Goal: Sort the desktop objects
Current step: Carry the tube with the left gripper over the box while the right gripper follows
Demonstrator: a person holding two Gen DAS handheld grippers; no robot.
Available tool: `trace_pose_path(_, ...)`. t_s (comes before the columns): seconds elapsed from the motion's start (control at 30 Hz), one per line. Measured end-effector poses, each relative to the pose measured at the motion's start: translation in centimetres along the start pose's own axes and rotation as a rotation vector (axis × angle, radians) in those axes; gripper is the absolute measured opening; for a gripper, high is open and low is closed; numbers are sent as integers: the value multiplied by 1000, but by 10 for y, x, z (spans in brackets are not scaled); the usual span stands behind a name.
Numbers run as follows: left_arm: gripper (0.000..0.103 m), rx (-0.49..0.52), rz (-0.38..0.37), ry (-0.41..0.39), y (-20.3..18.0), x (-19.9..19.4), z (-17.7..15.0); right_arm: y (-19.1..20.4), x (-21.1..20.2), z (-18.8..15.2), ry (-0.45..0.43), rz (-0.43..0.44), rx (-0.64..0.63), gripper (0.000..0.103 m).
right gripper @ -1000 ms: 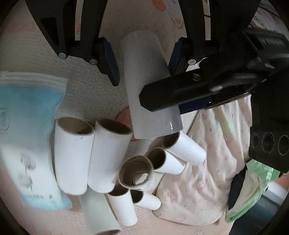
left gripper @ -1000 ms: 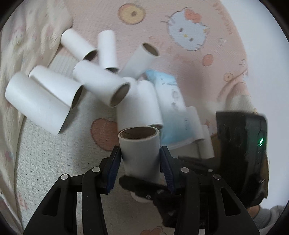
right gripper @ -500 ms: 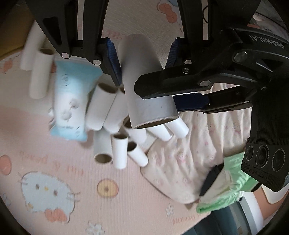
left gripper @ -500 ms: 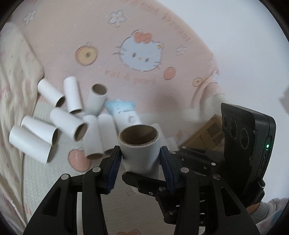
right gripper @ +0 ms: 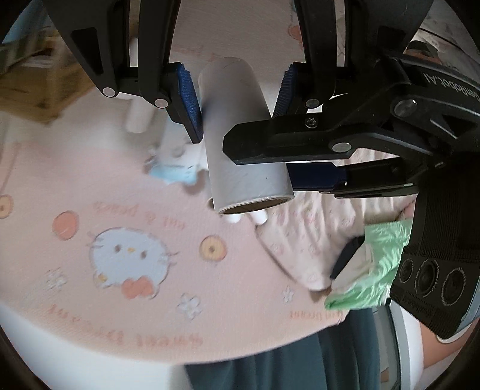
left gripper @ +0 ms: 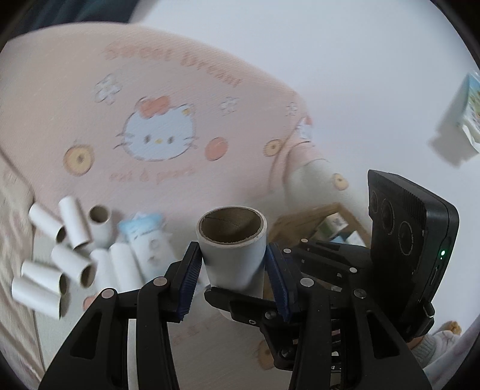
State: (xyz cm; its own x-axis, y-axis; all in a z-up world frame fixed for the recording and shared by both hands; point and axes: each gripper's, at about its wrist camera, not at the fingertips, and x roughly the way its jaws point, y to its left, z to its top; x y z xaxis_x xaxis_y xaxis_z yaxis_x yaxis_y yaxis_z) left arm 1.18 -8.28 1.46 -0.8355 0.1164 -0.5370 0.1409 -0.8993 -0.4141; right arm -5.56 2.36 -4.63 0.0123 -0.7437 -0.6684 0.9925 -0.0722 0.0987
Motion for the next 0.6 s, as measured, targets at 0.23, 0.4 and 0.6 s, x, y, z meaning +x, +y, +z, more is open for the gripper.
trace_pose_path(0.23,48,43,-83,27,-38,15,25,-35,-50,-1,-43,-21,78,44)
trace_pose_path(0.4,48,67,-153,89,-66,39,42,-62,-76,1,-45,-55,98,43)
trace_pose_path(0.6,48,65,-229,194,-95,82,64,-95,-97,1,0,-135,101,41)
